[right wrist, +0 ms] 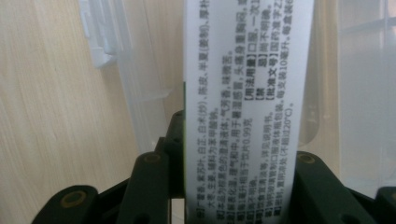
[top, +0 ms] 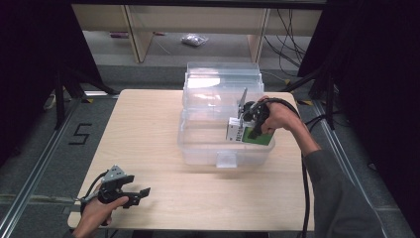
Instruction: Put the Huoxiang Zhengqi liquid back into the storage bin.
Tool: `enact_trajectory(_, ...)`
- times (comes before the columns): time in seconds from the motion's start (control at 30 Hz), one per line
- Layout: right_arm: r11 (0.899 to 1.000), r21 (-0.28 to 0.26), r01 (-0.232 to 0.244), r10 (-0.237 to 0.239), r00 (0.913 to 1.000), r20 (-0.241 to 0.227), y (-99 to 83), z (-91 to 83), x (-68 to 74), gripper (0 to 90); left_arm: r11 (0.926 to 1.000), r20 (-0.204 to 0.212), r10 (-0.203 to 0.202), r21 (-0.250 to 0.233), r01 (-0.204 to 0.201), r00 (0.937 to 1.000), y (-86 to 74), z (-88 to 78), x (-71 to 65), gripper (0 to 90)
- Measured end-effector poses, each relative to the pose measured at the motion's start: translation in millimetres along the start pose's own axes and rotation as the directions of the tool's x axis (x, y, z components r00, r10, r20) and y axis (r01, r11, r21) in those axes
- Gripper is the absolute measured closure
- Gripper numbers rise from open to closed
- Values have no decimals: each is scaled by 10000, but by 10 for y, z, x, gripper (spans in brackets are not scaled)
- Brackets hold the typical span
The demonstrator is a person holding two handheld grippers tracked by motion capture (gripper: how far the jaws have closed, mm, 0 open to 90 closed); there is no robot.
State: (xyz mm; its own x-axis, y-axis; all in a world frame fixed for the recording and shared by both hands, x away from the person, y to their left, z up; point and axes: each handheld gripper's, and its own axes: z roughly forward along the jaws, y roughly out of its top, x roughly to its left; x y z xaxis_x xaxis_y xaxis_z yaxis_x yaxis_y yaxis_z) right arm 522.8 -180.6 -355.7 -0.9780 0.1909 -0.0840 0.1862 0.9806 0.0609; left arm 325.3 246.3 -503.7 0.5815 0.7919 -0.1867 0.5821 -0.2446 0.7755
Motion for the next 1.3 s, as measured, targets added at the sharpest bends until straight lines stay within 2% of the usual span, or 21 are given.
enact_trajectory(0.03,9991,-212,376,-375,9993,25,3,28,-25,650,10000,-1,-2,-17,2,10000,0,1,0,160)
enact_trajectory(0.17,9992,-75,385,-386,9992,-39,-10,109,-22,649,9999,-1,109,97,-109,9999,1,-4,11,160)
enact_trajectory(0.23,9976,-73,691,-692,9976,-97,-22,154,-45,649,10000,-22,58,65,-58,10000,0,-1,5,160)
enact_trajectory(0.27,9993,220,305,-301,9994,-193,-22,156,-16,649,10000,-12,-11,-4,11,10000,0,3,-2,160)
enact_trajectory(0.3,9996,128,252,-249,9994,-224,-22,173,-13,649,10000,-12,-15,-12,15,10000,0,3,-2,160)
enact_trajectory(0.37,9984,-8,574,-574,9981,-207,-18,213,-32,649,10000,-47,40,69,-39,10000,1,-2,4,160)
enact_trajectory(0.4,9996,179,201,-195,9993,-310,-23,220,-12,649,10000,-28,42,66,-42,10000,1,-3,5,160)
enact_trajectory(0.5,9994,287,200,-189,9992,-353,-25,255,-23,648,10000,-17,3,5,-3,10000,1,-1,-2,160)
enact_trajectory(0.57,9991,101,413,-410,9987,-300,-36,296,-45,648,10000,-7,14,17,-14,10000,-1,0,1,160)
enact_trajectory(0.63,9988,187,442,-435,9983,-383,-44,316,-56,648,9999,-25,72,80,-72,10000,0,-3,7,160)
enact_trajectory(0.7,9994,217,251,-243,9990,-384,-53,327,-47,648,10000,-17,-7,-5,7,10000,0,3,-1,160)
enact_trajectory(0.77,9989,-18,477,-477,9980,-425,-53,347,-56,648,10000,-23,-10,1,10,10000,0,3,-1,160)
enact_trajectory(0.9,9986,13,520,-519,9977,-432,-50,366,-52,647,10000,-24,5,5,-5,10000,0,2,-2,160)
enact_trajectory(0.97,9974,-44,724,-725,9963,-462,-46,375,-59,647,10000,-25,10,15,-10,10000,0,1,0,160)
enact_trajectory(1.1,9985,50,552,-549,9974,-460,-42,378,-43,646,10000,-21,8,14,-8,10000,2,-1,-2,160)
enact_trajectory(1.13,9963,-39,858,-858,9950,-508,-41,390,-61,646,10000,-16,11,6,-11,10000,2,-1,-3,160)
enact_trajectory(1.3,9974,-44,719,-721,9956,-592,-43,432,-41,646,10000,-22,12,13,-12,10000,1,-1,-2,160)
